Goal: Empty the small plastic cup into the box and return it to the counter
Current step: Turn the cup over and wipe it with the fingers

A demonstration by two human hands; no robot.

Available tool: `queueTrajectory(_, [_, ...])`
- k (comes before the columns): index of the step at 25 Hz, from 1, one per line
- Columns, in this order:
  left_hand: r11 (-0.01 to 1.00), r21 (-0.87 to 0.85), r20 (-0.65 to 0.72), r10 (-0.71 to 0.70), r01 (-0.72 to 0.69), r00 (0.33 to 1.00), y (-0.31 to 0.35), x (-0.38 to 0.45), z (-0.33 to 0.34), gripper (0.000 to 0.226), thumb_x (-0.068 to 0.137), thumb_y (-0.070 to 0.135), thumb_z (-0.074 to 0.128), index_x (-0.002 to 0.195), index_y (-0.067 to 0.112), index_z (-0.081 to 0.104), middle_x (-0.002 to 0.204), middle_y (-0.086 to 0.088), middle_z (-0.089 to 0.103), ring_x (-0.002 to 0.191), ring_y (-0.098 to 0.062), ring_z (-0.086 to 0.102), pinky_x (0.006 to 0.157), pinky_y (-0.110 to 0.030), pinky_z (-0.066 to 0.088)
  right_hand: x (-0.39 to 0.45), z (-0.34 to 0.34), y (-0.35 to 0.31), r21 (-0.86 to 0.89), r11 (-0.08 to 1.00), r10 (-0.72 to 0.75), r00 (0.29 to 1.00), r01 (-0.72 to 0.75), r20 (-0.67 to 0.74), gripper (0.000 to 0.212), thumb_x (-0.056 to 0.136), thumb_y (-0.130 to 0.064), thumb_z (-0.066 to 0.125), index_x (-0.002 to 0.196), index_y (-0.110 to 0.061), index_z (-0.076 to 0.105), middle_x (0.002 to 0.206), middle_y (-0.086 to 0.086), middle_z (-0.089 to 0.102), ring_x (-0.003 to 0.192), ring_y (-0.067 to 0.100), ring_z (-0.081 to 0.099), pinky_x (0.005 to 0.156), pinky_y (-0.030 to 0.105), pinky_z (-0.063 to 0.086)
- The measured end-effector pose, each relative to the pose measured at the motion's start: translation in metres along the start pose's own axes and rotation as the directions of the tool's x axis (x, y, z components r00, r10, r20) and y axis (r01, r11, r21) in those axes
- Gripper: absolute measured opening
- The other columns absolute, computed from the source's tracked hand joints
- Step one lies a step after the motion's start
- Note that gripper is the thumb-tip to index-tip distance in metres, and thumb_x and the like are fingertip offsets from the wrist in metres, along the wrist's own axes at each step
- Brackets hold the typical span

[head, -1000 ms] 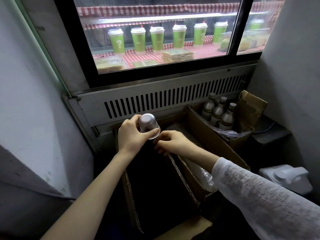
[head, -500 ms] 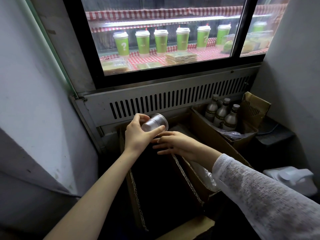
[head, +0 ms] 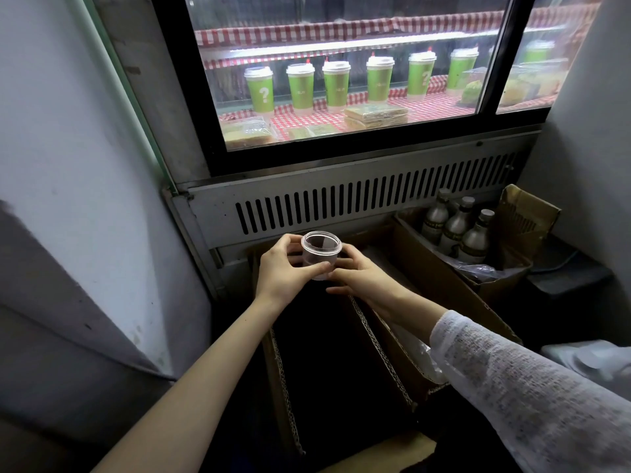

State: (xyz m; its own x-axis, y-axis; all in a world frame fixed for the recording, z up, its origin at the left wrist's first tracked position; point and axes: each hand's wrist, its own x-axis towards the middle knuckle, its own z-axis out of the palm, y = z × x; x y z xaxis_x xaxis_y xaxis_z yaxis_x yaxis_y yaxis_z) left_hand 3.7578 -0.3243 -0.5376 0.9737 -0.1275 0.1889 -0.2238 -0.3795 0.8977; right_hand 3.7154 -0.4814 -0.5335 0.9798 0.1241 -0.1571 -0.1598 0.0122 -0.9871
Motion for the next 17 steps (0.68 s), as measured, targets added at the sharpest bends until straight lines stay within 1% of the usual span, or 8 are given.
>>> queueTrajectory(3, [0.988,-0.139,0.028,-0.06,0.063,0.998,-0.001,0.003,-0.003,0.062,0.062,0.011,0.091,0.114,0.015,0.058,0.122,-0.008,0.07,0.112,-0.023,0.069,0.099,-0.041,0.056,0.006,-0.004,0.002,-0.101,0.986,-0.133,0.991,0.131,-0.014,0.055,0.091,-0.003,0.056,0.14,-0.022,0.04,0.135,0.008,0.055,0.118,0.019,0.06,0.098,0.038,0.053])
queueTrajectory(5, [0.982,-0.177,0.046,-0.061,0.068,0.997,0.001,0.004,-0.003,0.066,0.063,0.008,0.09,0.118,0.014,0.055,0.125,-0.007,0.067,0.117,-0.023,0.065,0.102,-0.041,0.053,0.009,-0.01,0.001,-0.12,0.975,-0.19,0.982,0.187,-0.009,0.055,0.091,0.002,0.054,0.138,-0.023,0.041,0.135,0.005,0.054,0.118,0.017,0.061,0.097,0.035,0.054])
queueTrajectory(9, [0.987,-0.158,0.041,0.037,-0.03,0.999,0.005,0.004,0.001,0.061,0.069,0.002,0.085,0.117,0.014,0.049,0.125,-0.01,0.063,0.121,-0.024,0.061,0.104,-0.044,0.052,0.017,-0.019,0.0,-0.15,0.953,-0.267,0.964,0.264,0.001,0.055,0.089,0.005,0.057,0.133,-0.024,0.043,0.136,-0.001,0.053,0.124,0.015,0.058,0.098,0.029,0.053])
queueTrajectory(12, [0.986,-0.129,0.023,0.11,-0.106,0.994,0.007,0.005,0.005,0.058,0.073,0.003,0.083,0.116,0.017,0.048,0.127,-0.009,0.061,0.125,-0.023,0.059,0.105,-0.043,0.051,0.023,-0.023,0.0,-0.151,0.944,-0.294,0.956,0.292,0.009,0.052,0.088,0.003,0.059,0.129,-0.026,0.042,0.133,-0.004,0.053,0.123,0.013,0.058,0.096,0.022,0.053])
queueTrajectory(15, [0.983,-0.141,0.007,0.123,-0.121,0.992,0.007,0.006,0.008,0.057,0.074,0.005,0.082,0.118,0.018,0.049,0.13,-0.006,0.061,0.127,-0.021,0.057,0.108,-0.042,0.049,0.029,-0.024,-0.002,-0.138,0.946,-0.294,0.956,0.293,0.016,0.05,0.088,-0.002,0.062,0.127,-0.025,0.041,0.125,-0.01,0.055,0.118,0.011,0.06,0.089,0.017,0.054])
queueTrajectory(17, [0.982,-0.154,0.007,0.115,-0.112,0.993,0.005,0.009,0.009,0.057,0.075,0.006,0.082,0.121,0.018,0.051,0.131,-0.004,0.062,0.127,-0.018,0.058,0.108,-0.04,0.049,0.033,-0.026,-0.005,-0.129,0.949,-0.288,0.957,0.289,0.024,0.049,0.089,-0.004,0.062,0.129,-0.024,0.041,0.125,-0.008,0.055,0.116,0.014,0.062,0.089,0.021,0.056])
